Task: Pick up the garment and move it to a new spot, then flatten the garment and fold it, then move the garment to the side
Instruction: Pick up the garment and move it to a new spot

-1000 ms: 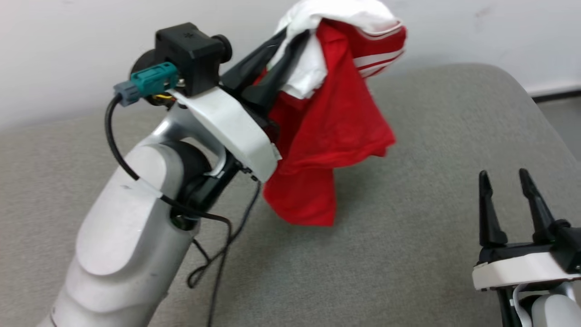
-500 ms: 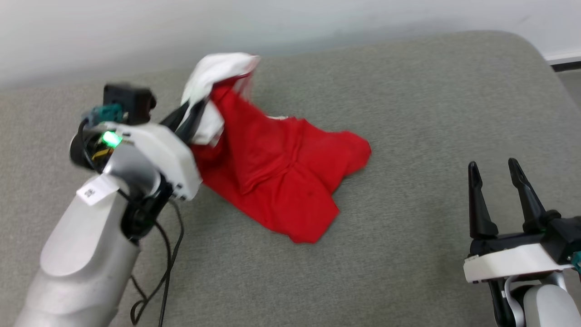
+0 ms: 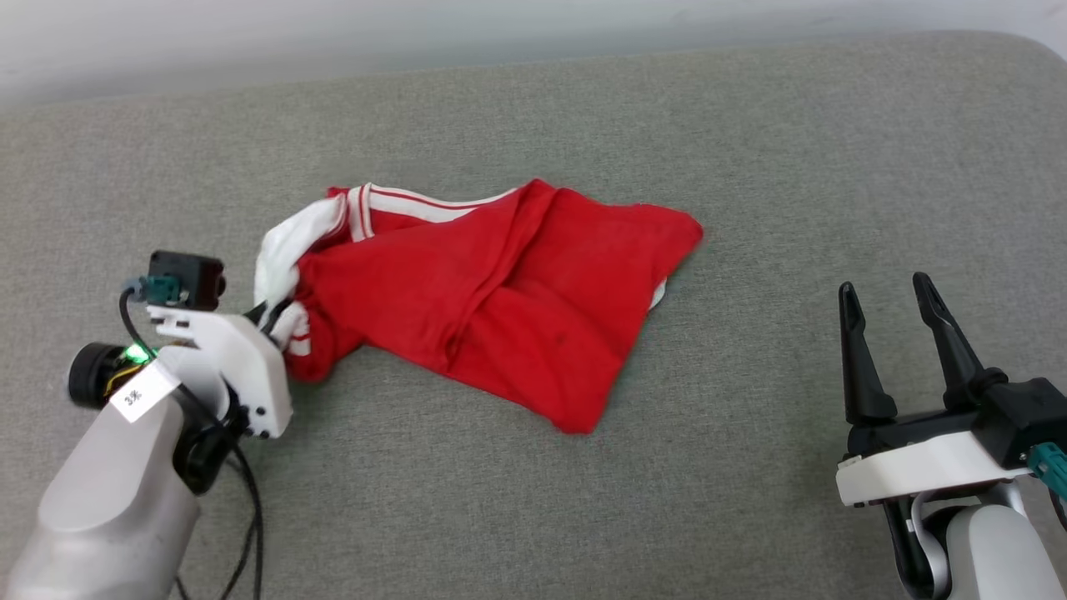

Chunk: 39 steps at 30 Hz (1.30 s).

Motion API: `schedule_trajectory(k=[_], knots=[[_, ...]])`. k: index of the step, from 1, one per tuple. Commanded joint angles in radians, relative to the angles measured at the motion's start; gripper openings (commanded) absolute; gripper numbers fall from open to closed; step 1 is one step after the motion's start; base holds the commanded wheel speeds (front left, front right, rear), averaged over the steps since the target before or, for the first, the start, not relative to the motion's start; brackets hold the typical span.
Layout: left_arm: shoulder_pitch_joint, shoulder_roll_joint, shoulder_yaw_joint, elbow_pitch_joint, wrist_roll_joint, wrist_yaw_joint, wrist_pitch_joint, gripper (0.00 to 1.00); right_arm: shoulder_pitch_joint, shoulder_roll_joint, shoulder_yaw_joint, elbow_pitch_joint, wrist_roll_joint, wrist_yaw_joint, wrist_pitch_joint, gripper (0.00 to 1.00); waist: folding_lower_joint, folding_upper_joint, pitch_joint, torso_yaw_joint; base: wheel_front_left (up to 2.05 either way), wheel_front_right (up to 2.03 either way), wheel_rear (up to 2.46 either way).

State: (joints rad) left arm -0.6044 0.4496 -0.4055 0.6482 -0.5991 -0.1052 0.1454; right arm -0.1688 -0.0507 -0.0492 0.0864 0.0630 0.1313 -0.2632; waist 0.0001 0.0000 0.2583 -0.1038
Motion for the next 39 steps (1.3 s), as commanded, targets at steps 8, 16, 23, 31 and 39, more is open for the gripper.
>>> schedule_trajectory(k=[8,16,23,31,39], knots=[[-0.028,0.009,-0.059,0.135,0.090,0.023,-0.084,1.00,0.005,0.001,-0.006,0.018,-0.012,-0.001,-0.002,1.00,-0.0001,0.0000,-0.041,0.031,0.00,0.00,0.00],[0.004,-0.043,-0.089,0.080,0.150,0.062,-0.339,1.00,0.046,0.001,-0.031,0.027,-0.014,-0.001,-0.002,1.00,-0.0001,0.0000,-0.136,0.087,0.00,0.00,0.00],[0.142,-0.074,-0.067,-0.148,0.204,0.131,-0.411,1.00,0.094,0.001,-0.053,0.026,-0.018,-0.001,-0.002,1.00,-0.0001,0.0000,-0.206,0.132,0.00,0.00,0.00],[0.396,-0.142,0.046,-0.426,0.222,0.206,-0.411,1.00,0.128,0.001,-0.047,0.018,-0.016,-0.001,-0.002,1.00,-0.0001,0.0000,-0.247,0.150,0.00,0.00,0.00],[0.587,-0.223,0.156,-0.556,0.291,0.181,-0.411,1.00,0.153,0.001,-0.027,0.015,-0.006,-0.001,-0.002,1.00,-0.0001,0.0000,-0.265,0.155,0.00,0.00,0.00]])
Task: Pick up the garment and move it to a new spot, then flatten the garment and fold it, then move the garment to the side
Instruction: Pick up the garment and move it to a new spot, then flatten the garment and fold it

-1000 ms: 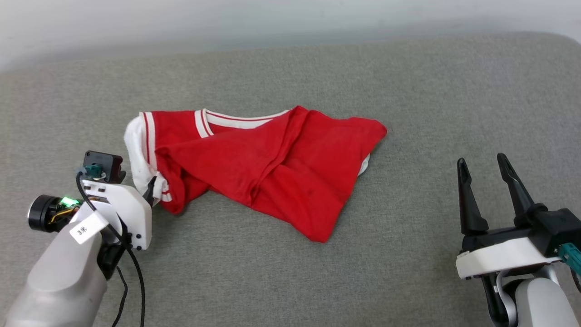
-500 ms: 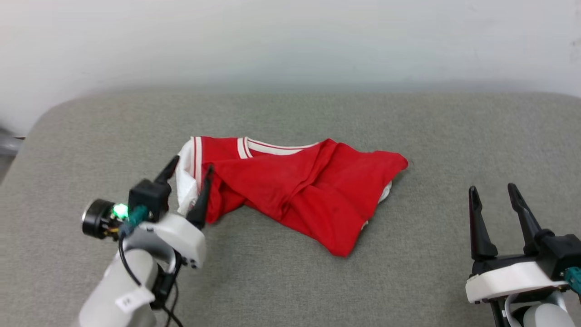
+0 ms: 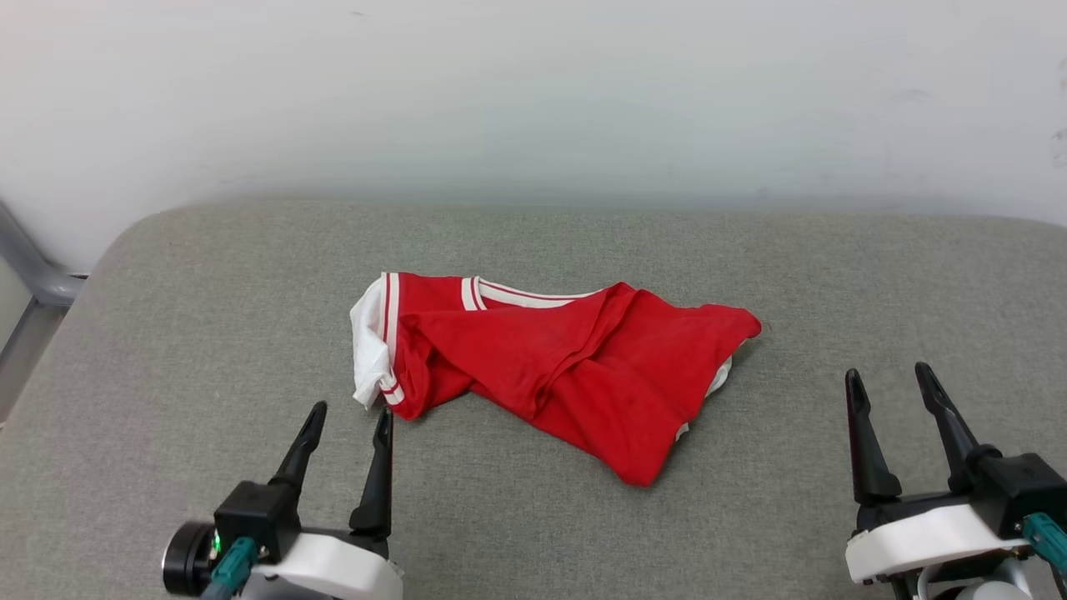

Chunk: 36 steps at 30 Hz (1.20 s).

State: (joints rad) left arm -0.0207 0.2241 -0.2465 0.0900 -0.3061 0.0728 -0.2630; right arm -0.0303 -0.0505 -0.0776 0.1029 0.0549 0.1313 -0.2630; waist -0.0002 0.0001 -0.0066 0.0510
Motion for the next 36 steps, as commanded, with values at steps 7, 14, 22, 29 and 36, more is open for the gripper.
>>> schedule_trajectory(k=[7,14,22,29,36], knots=[[0.058,-0.058,0.055,-0.009,0.061,-0.049,-0.003,1.00,0.023,0.001,0.008,0.003,0.013,-0.001,-0.003,1.00,0.0002,-0.0001,-0.006,-0.002,0.00,0.00,0.00],[0.050,-0.095,0.078,0.018,0.108,-0.098,-0.003,1.00,0.024,0.001,0.011,0.005,0.014,-0.001,-0.003,1.00,0.0002,-0.0001,-0.001,-0.003,0.00,0.00,0.00],[0.012,-0.126,0.084,0.032,0.146,-0.127,-0.003,1.00,-0.066,-0.026,0.068,0.068,0.022,-0.001,0.109,1.00,0.0002,-0.0001,0.062,0.026,0.00,0.00,0.00],[-0.036,-0.144,0.095,0.039,0.160,-0.149,-0.003,1.00,-0.281,-0.167,0.171,0.111,0.188,-0.001,0.518,1.00,0.0002,-0.0001,0.146,0.077,0.00,0.00,0.00],[-0.074,-0.159,0.093,0.050,0.164,-0.160,-0.003,1.00,-0.460,-0.235,0.153,0.207,0.293,-0.001,0.845,1.00,0.0002,-0.0001,0.207,0.138,0.00,0.00,0.00]])
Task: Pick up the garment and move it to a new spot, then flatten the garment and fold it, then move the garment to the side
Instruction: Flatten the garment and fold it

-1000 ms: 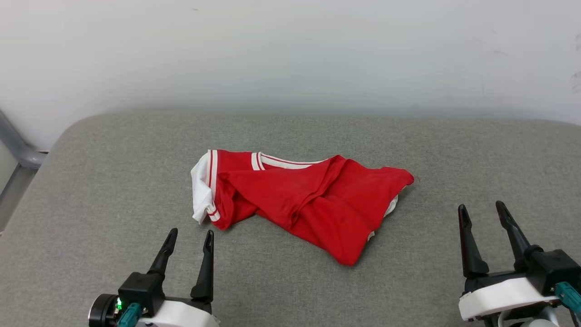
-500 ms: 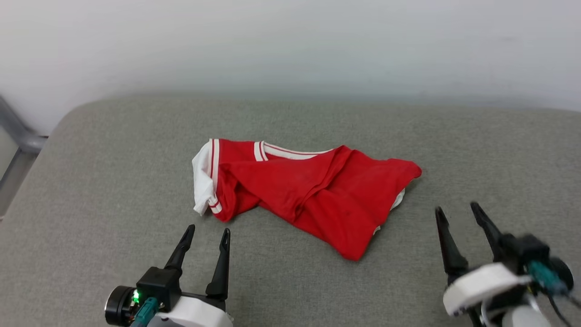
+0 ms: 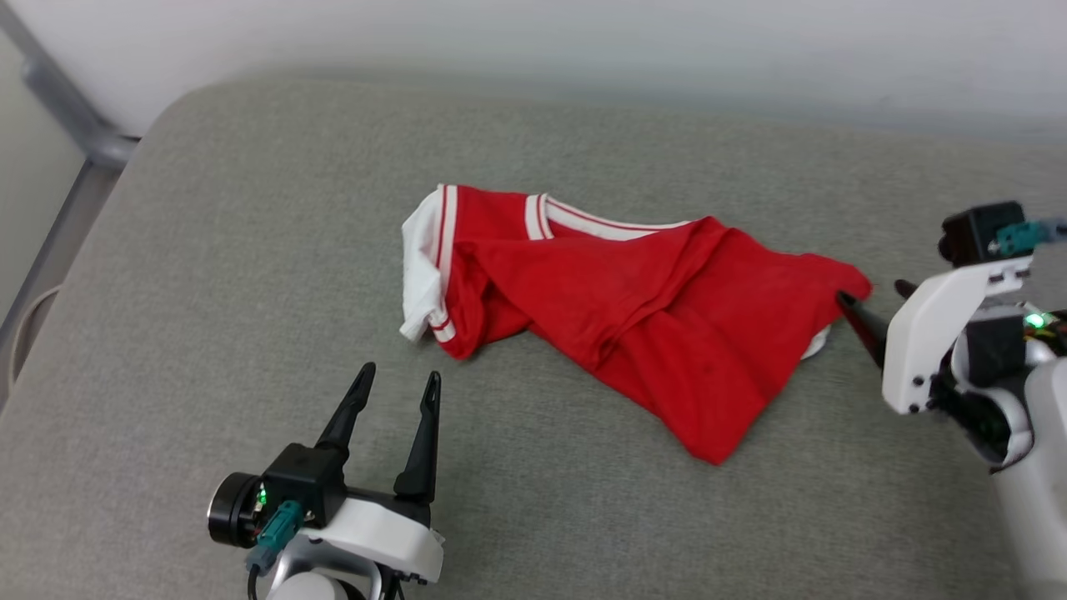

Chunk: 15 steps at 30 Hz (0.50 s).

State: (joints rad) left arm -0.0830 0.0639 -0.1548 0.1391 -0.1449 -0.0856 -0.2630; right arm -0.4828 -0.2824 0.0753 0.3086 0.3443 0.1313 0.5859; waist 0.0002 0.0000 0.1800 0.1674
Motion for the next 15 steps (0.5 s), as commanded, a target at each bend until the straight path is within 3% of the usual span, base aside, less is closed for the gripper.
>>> schedule_trajectory(k=[1,2,5,15], knots=[[-0.015,-0.001,-0.001,0.002,0.004,-0.003,-0.003,1.00,-0.022,-0.008,-0.005,0.014,0.008,-0.001,0.026,1.00,-0.0002,0.0000,0.027,0.030,0.00,0.00,0.00],[-0.030,-0.006,-0.005,0.006,0.004,-0.007,-0.003,1.00,-0.065,-0.015,-0.025,0.049,0.011,-0.001,0.083,1.00,-0.0002,0.0000,0.050,0.052,0.00,0.00,0.00],[-0.037,-0.009,-0.008,0.008,0.005,-0.010,-0.003,1.00,-0.095,-0.026,-0.033,0.081,-0.006,-0.001,0.104,1.00,-0.0002,0.0000,0.066,0.070,0.00,0.00,0.00],[-0.053,-0.013,-0.011,0.011,0.008,-0.010,-0.003,1.00,-0.140,-0.014,-0.045,0.161,-0.028,-0.001,0.093,1.00,-0.0002,0.0000,0.095,0.092,0.00,0.00,0.00]])
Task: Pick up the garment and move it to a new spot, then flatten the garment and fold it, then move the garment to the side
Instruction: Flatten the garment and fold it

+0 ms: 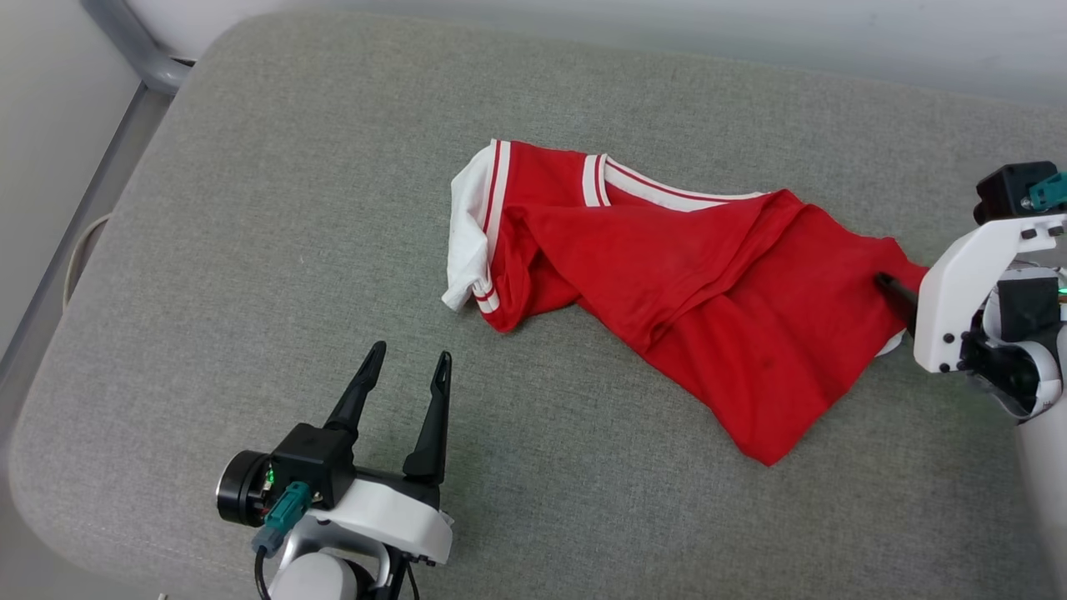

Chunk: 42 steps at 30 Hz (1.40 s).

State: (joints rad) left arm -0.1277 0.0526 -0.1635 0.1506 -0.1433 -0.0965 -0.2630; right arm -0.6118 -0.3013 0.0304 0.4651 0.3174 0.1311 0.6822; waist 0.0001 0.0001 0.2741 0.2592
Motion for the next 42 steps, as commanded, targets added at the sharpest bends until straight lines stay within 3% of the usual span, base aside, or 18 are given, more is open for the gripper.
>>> schedule_trajectory(k=[1,3,13,23,28,35,42], knots=[[-0.010,-0.003,-0.004,0.000,0.007,0.002,-0.003,1.00,-0.011,0.009,0.003,0.011,0.003,-0.001,-0.002,0.80,-0.0001,-0.0001,0.003,0.000,0.00,0.00,0.00],[-0.011,-0.003,-0.006,0.001,0.007,0.004,-0.003,1.00,-0.017,0.015,0.004,0.018,0.017,-0.001,-0.004,0.02,-0.0001,-0.0001,0.004,-0.001,0.00,0.00,0.00],[-0.015,-0.003,-0.013,0.005,-0.006,0.013,-0.003,1.00,-0.027,0.004,0.033,0.026,0.053,-0.001,-0.036,0.00,-0.0001,-0.0001,-0.007,-0.009,0.00,0.00,0.00],[0.027,-0.003,-0.007,0.026,-0.015,0.016,-0.003,1.00,0.024,-0.031,0.130,-0.113,0.131,-0.001,-0.136,0.00,-0.0001,-0.0001,-0.107,-0.017,0.00,0.00,0.00],[0.057,-0.003,0.000,0.035,-0.009,0.014,-0.003,1.00,0.114,-0.027,0.231,-0.281,0.244,-0.001,-0.151,0.00,-0.0001,-0.0001,-0.179,-0.017,0.00,0.00,0.00],[0.101,-0.003,0.013,0.045,0.000,0.008,-0.003,1.00,0.321,-0.021,0.441,-0.520,0.444,-0.001,-0.060,0.00,-0.0001,-0.0001,-0.242,-0.021,0.00,0.00,0.00],[0.114,-0.003,0.009,0.046,-0.004,0.004,-0.003,1.00,0.416,-0.075,0.635,-0.543,0.421,-0.001,-0.029,0.00,-0.0001,-0.0001,-0.253,-0.022,0.00,0.00,0.00]])
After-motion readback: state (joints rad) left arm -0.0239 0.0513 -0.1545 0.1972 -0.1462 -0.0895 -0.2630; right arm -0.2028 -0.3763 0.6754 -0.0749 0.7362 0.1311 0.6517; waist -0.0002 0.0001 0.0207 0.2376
